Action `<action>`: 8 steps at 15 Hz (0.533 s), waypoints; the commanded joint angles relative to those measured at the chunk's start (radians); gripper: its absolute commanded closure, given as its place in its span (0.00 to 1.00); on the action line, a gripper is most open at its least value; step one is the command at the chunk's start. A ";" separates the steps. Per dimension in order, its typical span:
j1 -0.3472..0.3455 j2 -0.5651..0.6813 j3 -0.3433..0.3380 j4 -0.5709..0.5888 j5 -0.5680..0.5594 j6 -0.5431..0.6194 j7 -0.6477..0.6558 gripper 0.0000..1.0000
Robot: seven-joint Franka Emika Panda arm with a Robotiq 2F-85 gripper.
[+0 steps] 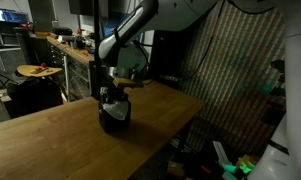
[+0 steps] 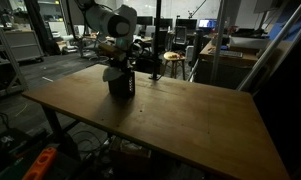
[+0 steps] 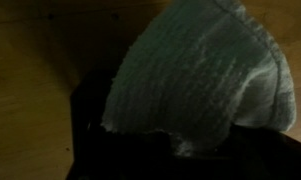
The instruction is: Pick up the cloth on the counter and put it in the box
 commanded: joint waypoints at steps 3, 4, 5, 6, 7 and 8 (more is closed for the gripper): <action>0.004 -0.058 -0.003 -0.076 -0.043 0.009 -0.009 0.25; 0.004 -0.069 -0.003 -0.088 -0.049 0.007 -0.010 0.17; 0.006 -0.082 -0.004 -0.101 -0.060 0.008 -0.008 0.08; 0.006 -0.097 -0.004 -0.114 -0.069 0.007 -0.008 0.03; 0.006 -0.119 -0.003 -0.132 -0.077 0.005 -0.009 0.07; 0.006 -0.138 -0.003 -0.149 -0.081 0.005 -0.010 0.07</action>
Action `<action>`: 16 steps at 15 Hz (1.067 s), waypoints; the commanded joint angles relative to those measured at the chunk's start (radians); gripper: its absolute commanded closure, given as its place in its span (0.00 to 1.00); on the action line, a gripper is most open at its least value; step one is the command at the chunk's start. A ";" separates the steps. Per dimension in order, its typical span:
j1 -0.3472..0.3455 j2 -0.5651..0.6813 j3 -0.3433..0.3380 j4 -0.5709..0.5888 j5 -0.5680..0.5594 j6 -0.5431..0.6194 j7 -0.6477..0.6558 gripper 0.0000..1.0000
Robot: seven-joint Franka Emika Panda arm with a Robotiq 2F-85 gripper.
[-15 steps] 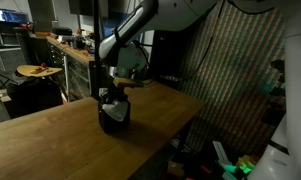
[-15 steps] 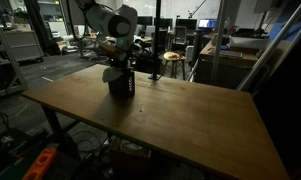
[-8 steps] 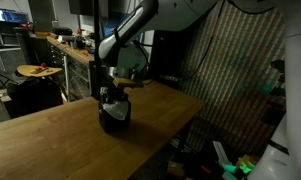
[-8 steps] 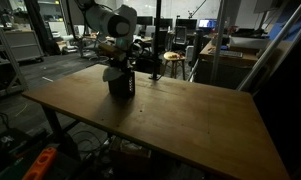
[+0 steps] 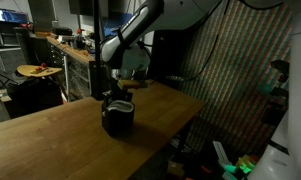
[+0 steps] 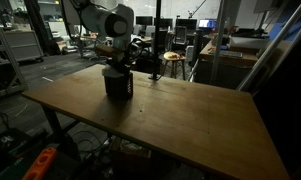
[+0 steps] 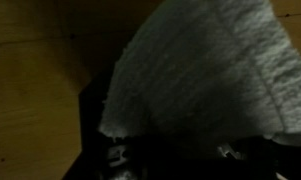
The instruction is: Pick up the cloth on the counter and put it in the box
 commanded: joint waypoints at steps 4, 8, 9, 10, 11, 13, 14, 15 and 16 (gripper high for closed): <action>0.007 -0.169 -0.003 -0.138 -0.046 0.003 -0.010 0.06; 0.015 -0.251 -0.005 -0.184 -0.079 0.004 -0.007 0.37; 0.017 -0.265 -0.005 -0.193 -0.087 0.007 -0.006 0.44; 0.018 -0.280 -0.004 -0.200 -0.092 0.006 -0.005 0.55; 0.018 -0.297 -0.005 -0.210 -0.095 0.005 -0.008 0.62; 0.019 -0.329 -0.007 -0.230 -0.099 0.007 -0.008 0.80; 0.017 -0.348 -0.008 -0.239 -0.097 0.005 -0.012 0.87; 0.017 -0.364 -0.009 -0.248 -0.097 0.007 -0.014 0.93; 0.017 -0.380 -0.010 -0.258 -0.100 0.012 -0.013 0.94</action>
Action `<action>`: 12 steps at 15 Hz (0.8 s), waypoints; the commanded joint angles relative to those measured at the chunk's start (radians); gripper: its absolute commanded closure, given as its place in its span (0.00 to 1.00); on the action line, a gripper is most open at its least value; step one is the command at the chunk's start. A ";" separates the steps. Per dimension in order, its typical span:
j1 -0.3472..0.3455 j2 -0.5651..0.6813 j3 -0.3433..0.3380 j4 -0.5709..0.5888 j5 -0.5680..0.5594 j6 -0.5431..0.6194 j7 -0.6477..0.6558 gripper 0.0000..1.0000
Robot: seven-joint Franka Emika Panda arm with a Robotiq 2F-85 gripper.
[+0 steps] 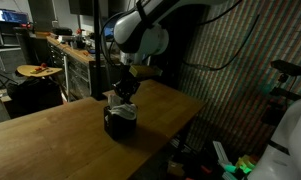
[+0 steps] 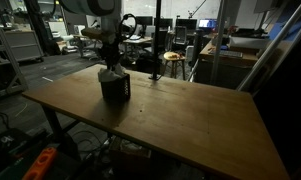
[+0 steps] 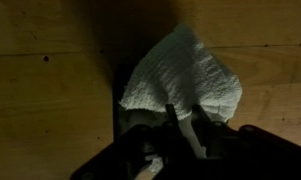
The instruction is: Pick up the cloth on the counter and put it in the box
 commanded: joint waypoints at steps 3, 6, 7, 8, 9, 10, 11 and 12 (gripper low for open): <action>0.005 -0.124 -0.013 -0.082 -0.022 0.021 -0.016 0.93; 0.007 -0.153 -0.014 -0.114 -0.017 0.054 -0.020 0.92; 0.008 -0.163 -0.013 -0.128 -0.016 0.081 -0.021 0.93; 0.009 -0.168 -0.012 -0.138 -0.014 0.103 -0.022 0.94; 0.011 -0.174 -0.011 -0.151 -0.012 0.134 -0.021 0.95; 0.012 -0.179 -0.011 -0.163 -0.007 0.162 -0.025 0.94; 0.013 -0.180 -0.010 -0.172 -0.006 0.191 -0.029 0.96; 0.014 -0.178 -0.010 -0.178 -0.003 0.214 -0.035 0.95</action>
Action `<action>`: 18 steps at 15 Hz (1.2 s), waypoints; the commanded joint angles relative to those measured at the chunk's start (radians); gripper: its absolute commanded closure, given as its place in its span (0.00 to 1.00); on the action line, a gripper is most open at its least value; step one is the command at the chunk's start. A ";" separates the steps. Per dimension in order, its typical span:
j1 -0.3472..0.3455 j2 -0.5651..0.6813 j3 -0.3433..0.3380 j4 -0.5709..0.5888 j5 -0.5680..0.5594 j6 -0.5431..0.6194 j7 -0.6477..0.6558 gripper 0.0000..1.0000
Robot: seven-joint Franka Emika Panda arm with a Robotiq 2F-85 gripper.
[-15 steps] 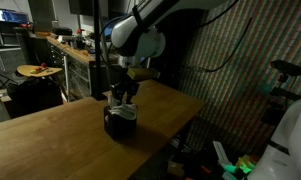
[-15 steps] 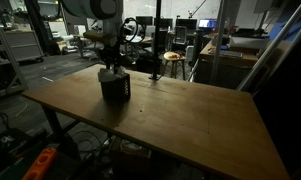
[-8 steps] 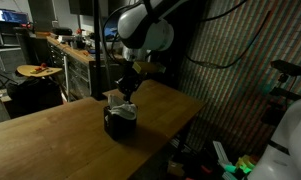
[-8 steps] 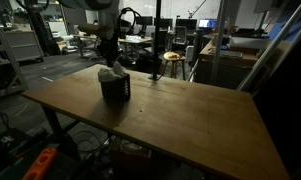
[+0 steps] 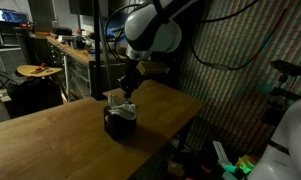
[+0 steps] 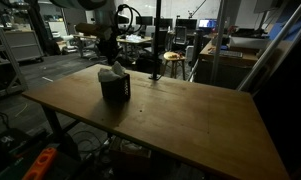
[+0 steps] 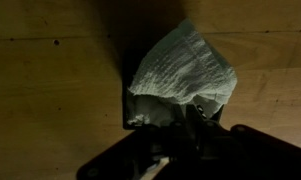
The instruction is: Pick up the cloth on the counter and put it in the box
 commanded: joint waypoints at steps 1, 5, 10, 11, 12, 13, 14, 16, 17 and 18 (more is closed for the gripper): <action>0.014 -0.039 -0.005 -0.054 0.000 0.097 -0.024 0.94; 0.023 -0.026 0.001 -0.069 0.006 0.141 -0.024 0.95; 0.042 -0.007 0.015 -0.065 -0.014 0.174 -0.014 0.94; 0.046 -0.001 0.018 -0.059 -0.019 0.178 -0.012 0.94; 0.049 0.004 0.020 -0.054 -0.024 0.181 -0.010 0.94; 0.052 0.012 0.023 -0.048 -0.031 0.185 -0.007 0.94; 0.054 0.020 0.026 -0.044 -0.038 0.190 -0.005 0.94; 0.056 0.044 0.029 -0.034 -0.065 0.192 -0.003 0.94; 0.056 0.054 0.029 -0.032 -0.080 0.193 -0.001 0.94; 0.054 0.069 0.028 -0.028 -0.095 0.195 -0.001 0.94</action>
